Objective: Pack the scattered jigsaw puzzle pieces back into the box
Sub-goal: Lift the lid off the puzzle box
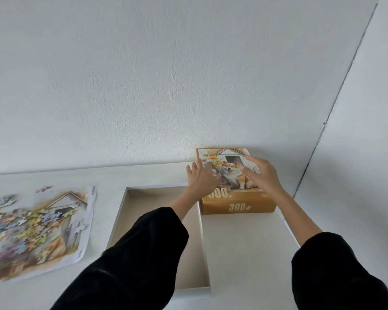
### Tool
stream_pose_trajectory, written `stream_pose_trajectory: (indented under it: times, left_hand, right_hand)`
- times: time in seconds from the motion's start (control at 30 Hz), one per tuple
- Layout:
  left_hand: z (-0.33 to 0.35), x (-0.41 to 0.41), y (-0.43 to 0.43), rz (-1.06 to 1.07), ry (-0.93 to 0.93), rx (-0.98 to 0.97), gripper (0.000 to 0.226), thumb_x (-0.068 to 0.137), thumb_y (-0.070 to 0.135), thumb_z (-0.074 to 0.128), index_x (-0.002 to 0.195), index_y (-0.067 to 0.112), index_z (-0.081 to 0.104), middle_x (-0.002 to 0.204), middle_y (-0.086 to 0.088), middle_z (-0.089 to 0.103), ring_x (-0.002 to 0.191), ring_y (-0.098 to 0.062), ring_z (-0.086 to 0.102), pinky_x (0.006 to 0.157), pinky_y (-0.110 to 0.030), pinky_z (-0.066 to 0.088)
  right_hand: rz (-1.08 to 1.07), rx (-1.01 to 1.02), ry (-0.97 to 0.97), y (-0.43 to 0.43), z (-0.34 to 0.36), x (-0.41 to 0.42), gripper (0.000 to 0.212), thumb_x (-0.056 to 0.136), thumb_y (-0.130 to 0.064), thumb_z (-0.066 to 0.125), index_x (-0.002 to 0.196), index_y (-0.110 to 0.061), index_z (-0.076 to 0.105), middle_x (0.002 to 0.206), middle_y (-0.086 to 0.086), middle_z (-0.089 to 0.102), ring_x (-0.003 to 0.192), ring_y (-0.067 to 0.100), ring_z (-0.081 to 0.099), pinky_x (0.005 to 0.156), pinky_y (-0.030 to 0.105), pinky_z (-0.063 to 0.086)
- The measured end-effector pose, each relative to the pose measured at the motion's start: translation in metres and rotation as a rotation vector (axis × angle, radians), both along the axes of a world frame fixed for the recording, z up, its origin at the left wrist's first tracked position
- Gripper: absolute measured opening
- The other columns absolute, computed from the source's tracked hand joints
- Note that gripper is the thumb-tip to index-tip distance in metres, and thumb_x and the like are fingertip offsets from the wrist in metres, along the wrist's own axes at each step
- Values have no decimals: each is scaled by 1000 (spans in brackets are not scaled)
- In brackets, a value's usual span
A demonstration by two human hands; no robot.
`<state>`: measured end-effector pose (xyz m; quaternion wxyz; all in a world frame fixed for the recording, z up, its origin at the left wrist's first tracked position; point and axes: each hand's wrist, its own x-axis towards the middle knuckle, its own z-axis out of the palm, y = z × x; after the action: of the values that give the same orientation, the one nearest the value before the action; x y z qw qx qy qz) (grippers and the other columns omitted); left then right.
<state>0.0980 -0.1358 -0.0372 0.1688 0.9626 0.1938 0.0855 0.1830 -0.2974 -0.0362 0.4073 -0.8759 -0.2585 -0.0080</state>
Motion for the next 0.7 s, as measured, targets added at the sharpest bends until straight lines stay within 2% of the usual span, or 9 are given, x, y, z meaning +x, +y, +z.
stream_pose_trajectory:
  times: [0.13, 0.27, 0.33, 0.4, 0.53, 0.63, 0.7]
  left_hand:
    - [29, -40, 20, 7, -102, -29, 49, 94, 37, 43, 136, 13, 37, 146, -18, 26, 134, -34, 29, 111, -43, 17]
    - [37, -93, 35, 64, -138, -62, 47, 94, 37, 45, 135, 15, 40, 144, -15, 30, 130, -34, 35, 108, -41, 25]
    - [32, -124, 40, 96, -99, -65, 47, 94, 37, 46, 135, 16, 39, 146, -14, 28, 133, -32, 31, 108, -42, 24]
    - [22, -153, 43, 123, -58, -62, 48, 93, 36, 46, 136, 18, 38, 147, -14, 25, 136, -31, 25, 110, -42, 20]
    - [-8, -205, 44, 162, 4, -48, 52, 91, 38, 48, 138, 18, 36, 150, -16, 14, 141, -29, 12, 112, -42, 16]
    - [-28, -237, 41, 199, 37, -31, 59, 90, 41, 50, 140, 19, 31, 152, -19, -1, 142, -32, 4, 112, -43, 17]
    - [-36, -253, 40, 220, 46, -55, 60, 89, 41, 51, 141, 19, 29, 152, -19, -3, 142, -33, 7, 111, -42, 19]
  right_hand:
    - [108, 110, -53, 24, 28, -45, 43, 88, -29, 57, 130, -23, 50, 138, 0, 47, 129, 19, 41, 105, 34, 31]
    - [193, 145, -15, 48, 26, -98, 43, 87, -30, 57, 129, -28, 50, 133, -2, 50, 127, 15, 41, 101, 34, 34]
    - [235, 119, -13, 57, 17, -125, 44, 85, -31, 59, 128, -28, 51, 131, -1, 50, 126, 17, 40, 104, 35, 34]
    - [252, 65, -17, 62, 5, -151, 45, 85, -29, 60, 129, -26, 51, 134, 2, 48, 129, 21, 36, 109, 35, 28]
    - [221, -94, -2, 57, -23, -193, 49, 86, -32, 60, 133, -28, 47, 143, 9, 33, 134, 28, 25, 106, 34, 24]
    - [207, -186, -8, 44, -39, -213, 50, 86, -38, 57, 134, -29, 45, 150, 7, 23, 137, 26, 15, 107, 38, 26]
    - [205, -194, -14, 35, -46, -220, 51, 86, -43, 57, 133, -29, 46, 153, 2, 17, 139, 24, 11, 108, 38, 26]
